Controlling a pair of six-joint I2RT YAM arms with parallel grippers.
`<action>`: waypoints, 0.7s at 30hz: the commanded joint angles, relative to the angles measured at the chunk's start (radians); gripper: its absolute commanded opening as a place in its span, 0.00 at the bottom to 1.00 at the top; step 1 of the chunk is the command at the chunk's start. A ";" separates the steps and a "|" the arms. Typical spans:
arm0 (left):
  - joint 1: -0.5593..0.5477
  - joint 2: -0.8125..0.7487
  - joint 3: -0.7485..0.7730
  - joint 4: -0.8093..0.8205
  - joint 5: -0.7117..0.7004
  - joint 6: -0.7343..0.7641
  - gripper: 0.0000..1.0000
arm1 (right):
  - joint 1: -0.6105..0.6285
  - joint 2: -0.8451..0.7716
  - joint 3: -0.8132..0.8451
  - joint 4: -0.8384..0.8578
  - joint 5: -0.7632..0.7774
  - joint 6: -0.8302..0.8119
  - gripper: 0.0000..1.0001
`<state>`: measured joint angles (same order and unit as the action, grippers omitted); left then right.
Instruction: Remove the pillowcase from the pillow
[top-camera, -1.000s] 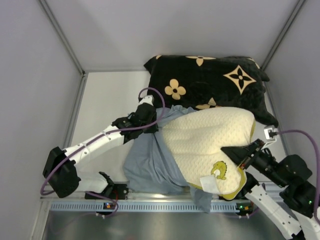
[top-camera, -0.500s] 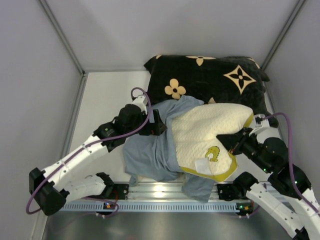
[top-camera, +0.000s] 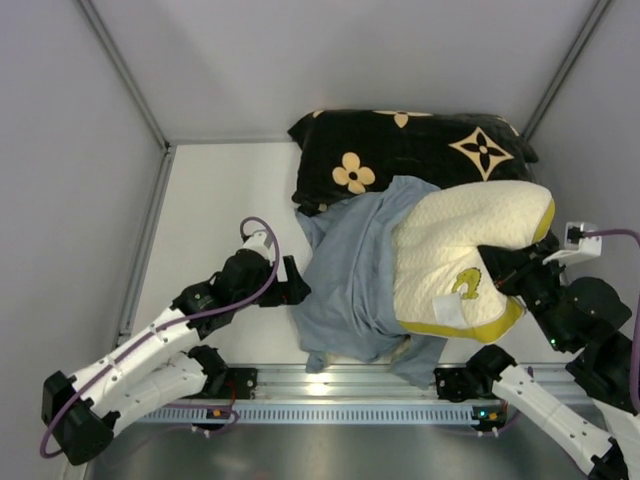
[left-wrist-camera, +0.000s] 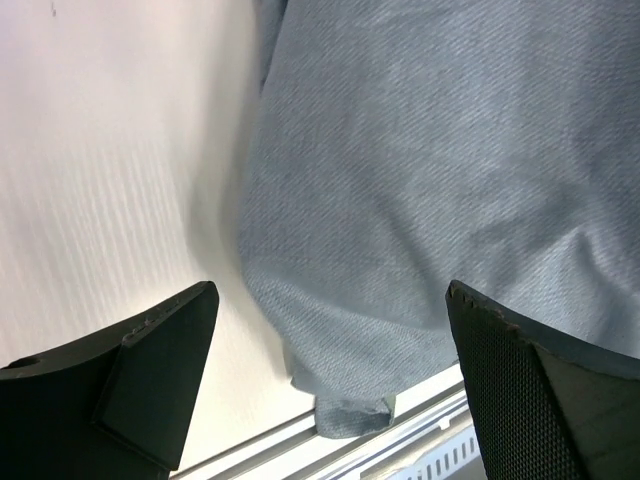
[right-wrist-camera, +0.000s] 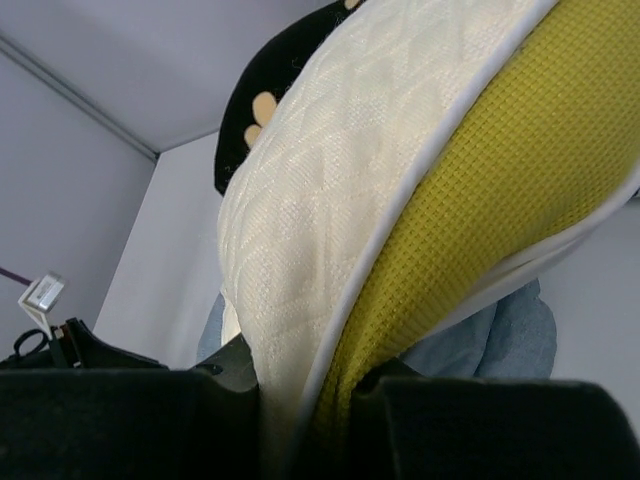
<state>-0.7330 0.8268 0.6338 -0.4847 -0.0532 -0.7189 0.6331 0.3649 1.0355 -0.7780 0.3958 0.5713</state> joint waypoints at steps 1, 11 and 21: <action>0.003 -0.097 -0.063 0.001 0.001 -0.048 0.99 | -0.003 -0.027 0.032 0.082 0.210 -0.005 0.00; -0.080 -0.081 -0.275 0.257 0.165 -0.163 0.99 | -0.001 -0.014 0.059 0.054 0.077 -0.017 0.00; -0.391 0.136 -0.247 0.302 -0.115 -0.275 0.94 | 0.016 -0.046 0.087 0.049 0.045 -0.001 0.00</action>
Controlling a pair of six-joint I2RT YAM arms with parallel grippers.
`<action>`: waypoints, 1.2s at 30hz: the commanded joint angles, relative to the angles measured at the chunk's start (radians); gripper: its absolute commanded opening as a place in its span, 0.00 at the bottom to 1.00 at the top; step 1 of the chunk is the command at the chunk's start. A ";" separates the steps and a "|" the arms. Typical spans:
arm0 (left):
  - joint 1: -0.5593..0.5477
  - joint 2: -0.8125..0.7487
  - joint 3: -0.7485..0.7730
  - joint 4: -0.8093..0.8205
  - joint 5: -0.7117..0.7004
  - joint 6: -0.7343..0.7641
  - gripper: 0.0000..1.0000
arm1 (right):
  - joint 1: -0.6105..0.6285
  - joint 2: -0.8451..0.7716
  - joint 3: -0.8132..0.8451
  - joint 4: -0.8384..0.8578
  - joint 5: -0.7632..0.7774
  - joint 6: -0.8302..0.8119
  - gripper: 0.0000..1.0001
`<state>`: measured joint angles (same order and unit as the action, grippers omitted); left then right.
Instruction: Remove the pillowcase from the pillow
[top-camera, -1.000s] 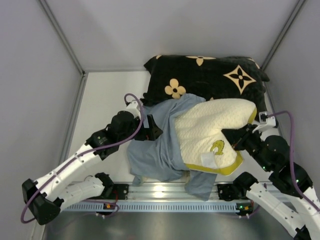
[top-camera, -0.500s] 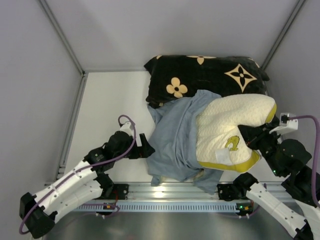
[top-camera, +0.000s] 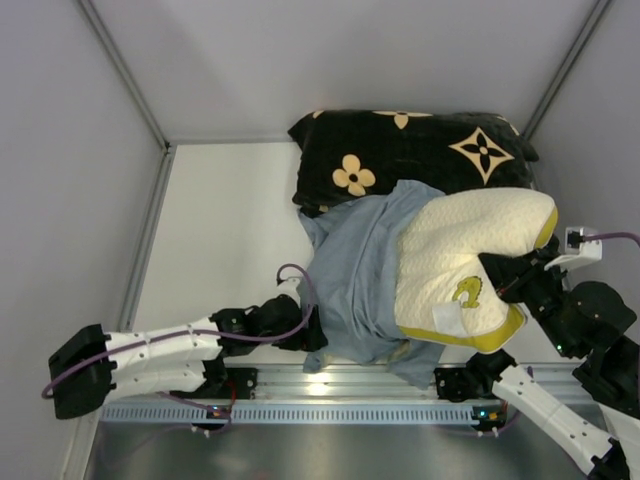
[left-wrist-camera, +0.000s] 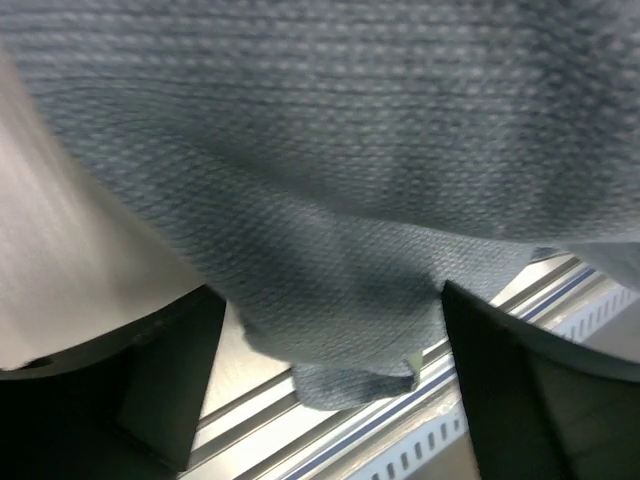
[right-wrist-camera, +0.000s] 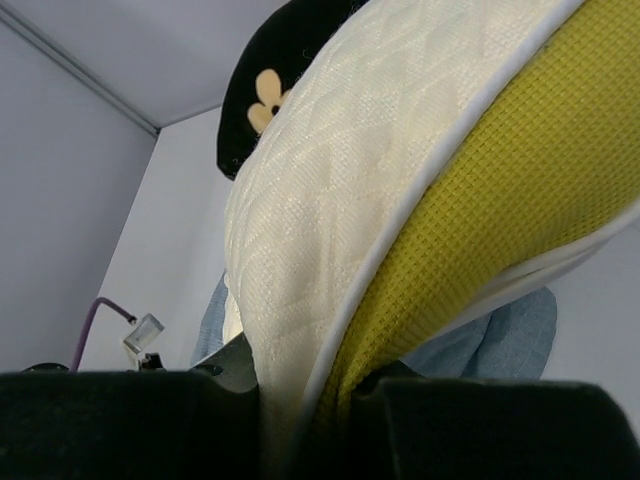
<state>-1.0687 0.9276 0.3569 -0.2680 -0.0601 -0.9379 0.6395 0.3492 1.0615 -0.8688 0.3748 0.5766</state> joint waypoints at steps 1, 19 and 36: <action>-0.060 0.062 0.027 0.099 -0.118 -0.061 0.81 | 0.014 -0.033 0.054 0.140 0.058 -0.001 0.00; -0.059 -0.190 0.770 -0.890 -0.995 -0.053 0.00 | 0.041 -0.042 0.135 0.133 0.247 -0.084 0.00; -0.054 -0.478 1.047 -1.238 -1.152 -0.070 0.00 | 0.255 -0.110 0.161 0.129 0.705 -0.161 0.00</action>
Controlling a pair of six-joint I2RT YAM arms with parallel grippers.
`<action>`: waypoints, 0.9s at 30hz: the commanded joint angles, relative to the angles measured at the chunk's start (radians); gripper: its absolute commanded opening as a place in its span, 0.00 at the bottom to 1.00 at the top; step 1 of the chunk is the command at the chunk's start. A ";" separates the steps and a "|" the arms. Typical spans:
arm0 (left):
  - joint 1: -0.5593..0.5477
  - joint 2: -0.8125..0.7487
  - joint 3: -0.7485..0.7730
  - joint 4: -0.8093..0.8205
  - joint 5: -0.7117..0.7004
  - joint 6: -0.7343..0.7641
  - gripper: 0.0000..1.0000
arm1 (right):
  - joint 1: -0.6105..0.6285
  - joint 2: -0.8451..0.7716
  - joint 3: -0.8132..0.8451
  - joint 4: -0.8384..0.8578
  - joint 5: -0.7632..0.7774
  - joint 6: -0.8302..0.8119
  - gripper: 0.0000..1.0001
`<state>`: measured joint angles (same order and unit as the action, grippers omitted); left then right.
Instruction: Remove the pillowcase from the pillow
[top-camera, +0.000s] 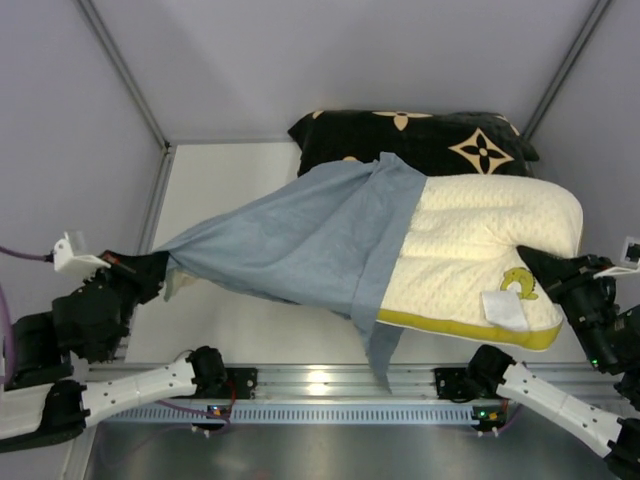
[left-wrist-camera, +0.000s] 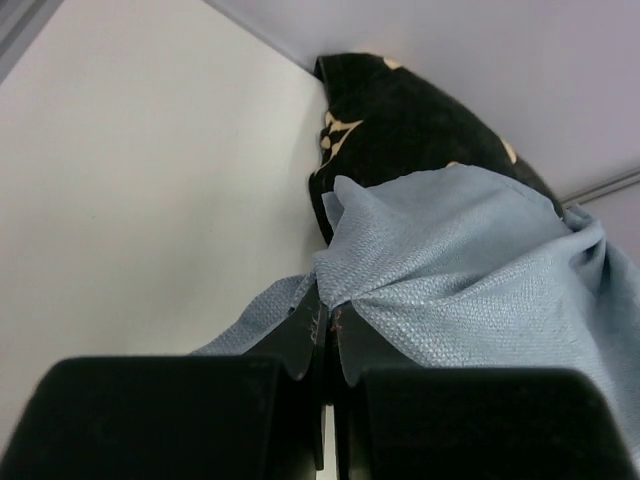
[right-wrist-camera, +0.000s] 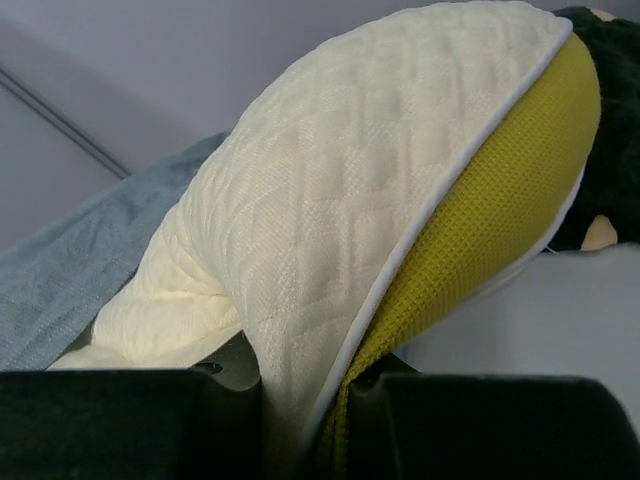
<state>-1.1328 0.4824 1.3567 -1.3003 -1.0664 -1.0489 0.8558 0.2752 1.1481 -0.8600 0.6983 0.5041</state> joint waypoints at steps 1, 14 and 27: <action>0.014 -0.047 0.059 -0.208 -0.148 0.053 0.00 | 0.089 -0.054 0.082 0.121 0.426 -0.085 0.00; 0.019 -0.068 0.133 -0.206 -0.194 0.148 0.00 | 0.282 -0.177 0.130 0.119 0.578 -0.151 0.00; 0.019 -0.111 0.171 -0.208 -0.230 0.201 0.00 | 0.336 -0.251 0.131 0.121 0.659 -0.214 0.00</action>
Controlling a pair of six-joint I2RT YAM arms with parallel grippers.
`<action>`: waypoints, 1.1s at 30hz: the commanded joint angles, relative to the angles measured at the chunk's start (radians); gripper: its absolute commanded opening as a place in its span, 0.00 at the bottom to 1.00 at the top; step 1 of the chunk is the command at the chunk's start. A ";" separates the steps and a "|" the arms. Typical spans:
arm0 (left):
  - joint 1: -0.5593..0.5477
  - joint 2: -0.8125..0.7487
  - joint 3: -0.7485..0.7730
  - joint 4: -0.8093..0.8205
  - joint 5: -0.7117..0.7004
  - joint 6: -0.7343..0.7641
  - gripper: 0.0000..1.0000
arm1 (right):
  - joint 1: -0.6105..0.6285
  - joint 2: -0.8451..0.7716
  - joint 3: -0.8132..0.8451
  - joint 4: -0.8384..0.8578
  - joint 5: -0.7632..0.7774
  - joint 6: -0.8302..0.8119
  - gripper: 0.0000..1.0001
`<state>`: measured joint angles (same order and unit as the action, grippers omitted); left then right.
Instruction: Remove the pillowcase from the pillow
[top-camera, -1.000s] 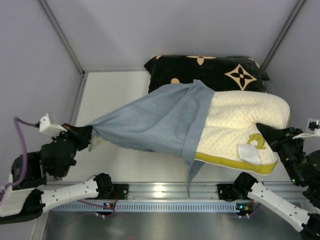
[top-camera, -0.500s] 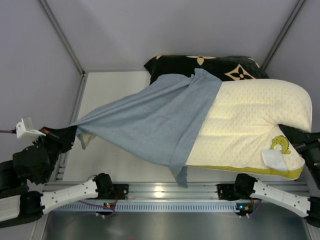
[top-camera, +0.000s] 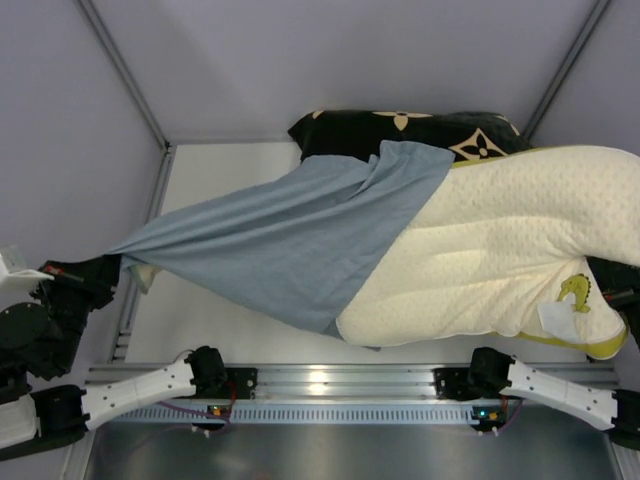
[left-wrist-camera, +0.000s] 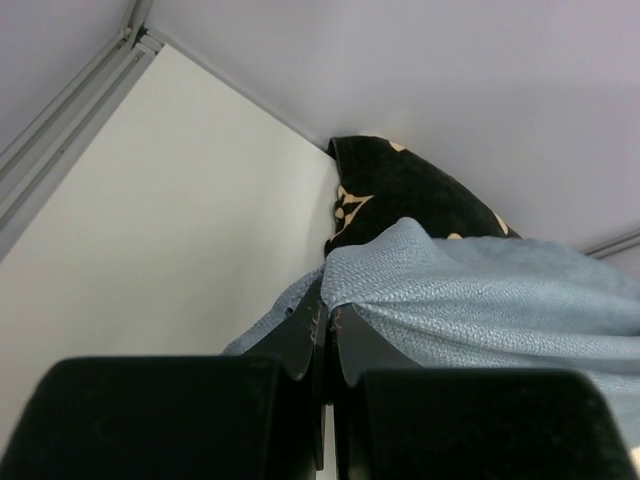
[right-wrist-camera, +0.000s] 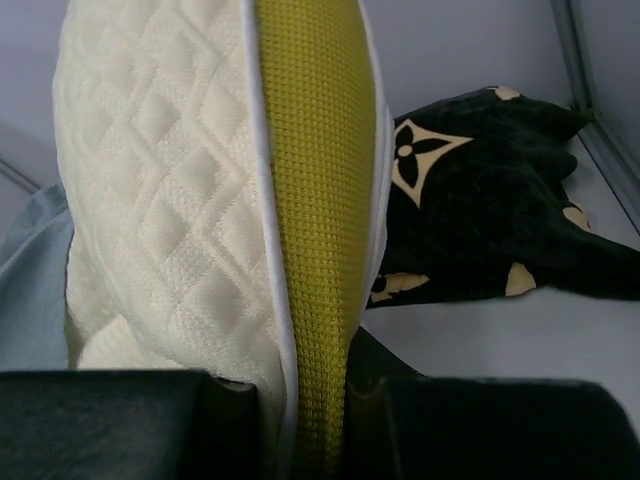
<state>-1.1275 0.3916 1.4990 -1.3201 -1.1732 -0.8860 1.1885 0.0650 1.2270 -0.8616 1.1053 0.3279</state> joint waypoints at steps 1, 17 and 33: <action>0.014 -0.020 0.024 -0.188 -0.121 0.036 0.00 | 0.006 -0.045 0.048 0.122 0.252 -0.035 0.00; 0.012 0.101 -0.345 0.080 0.138 -0.030 0.00 | 0.051 0.053 -0.228 0.105 0.070 0.204 0.00; 0.012 0.404 -0.566 0.619 0.489 0.142 0.00 | 0.053 0.122 -0.340 0.101 -0.099 0.315 0.00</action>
<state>-1.1198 0.7567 0.9176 -0.8600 -0.7750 -0.8165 1.2236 0.1558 0.8925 -0.8577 1.0702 0.6006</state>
